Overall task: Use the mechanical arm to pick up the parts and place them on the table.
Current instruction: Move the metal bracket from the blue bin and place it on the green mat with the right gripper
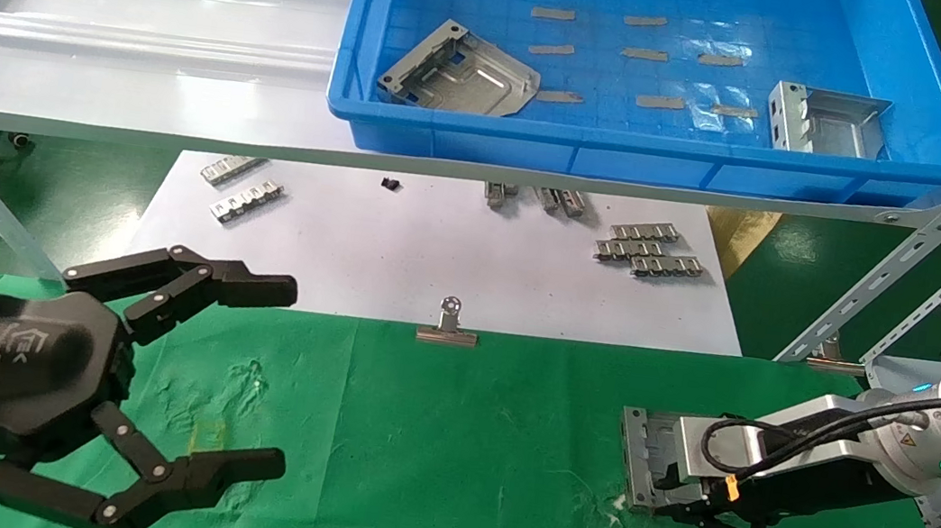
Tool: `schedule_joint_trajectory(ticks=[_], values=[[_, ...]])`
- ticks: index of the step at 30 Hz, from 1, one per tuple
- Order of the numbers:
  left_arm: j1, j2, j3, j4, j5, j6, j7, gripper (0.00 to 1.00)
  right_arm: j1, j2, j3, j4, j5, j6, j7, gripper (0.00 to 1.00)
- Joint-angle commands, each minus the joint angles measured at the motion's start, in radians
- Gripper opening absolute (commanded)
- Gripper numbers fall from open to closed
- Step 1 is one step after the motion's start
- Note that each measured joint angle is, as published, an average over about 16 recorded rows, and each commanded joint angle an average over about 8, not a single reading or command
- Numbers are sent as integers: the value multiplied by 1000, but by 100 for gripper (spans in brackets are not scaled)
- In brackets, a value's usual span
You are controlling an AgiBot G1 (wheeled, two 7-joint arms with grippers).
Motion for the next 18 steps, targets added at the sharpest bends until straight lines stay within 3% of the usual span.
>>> schedule_joint_trajectory(ticks=[1, 10, 18], values=[[0, 0, 0, 0, 0, 0, 0, 100, 7, 7, 3, 12, 4, -9, 2, 100], [0, 0, 0, 0, 0, 0, 0, 100, 23, 68, 84, 64, 159, -61, 65, 100], [0, 0, 0, 0, 0, 0, 0, 100, 26, 79, 95, 67, 176, -60, 71, 100]])
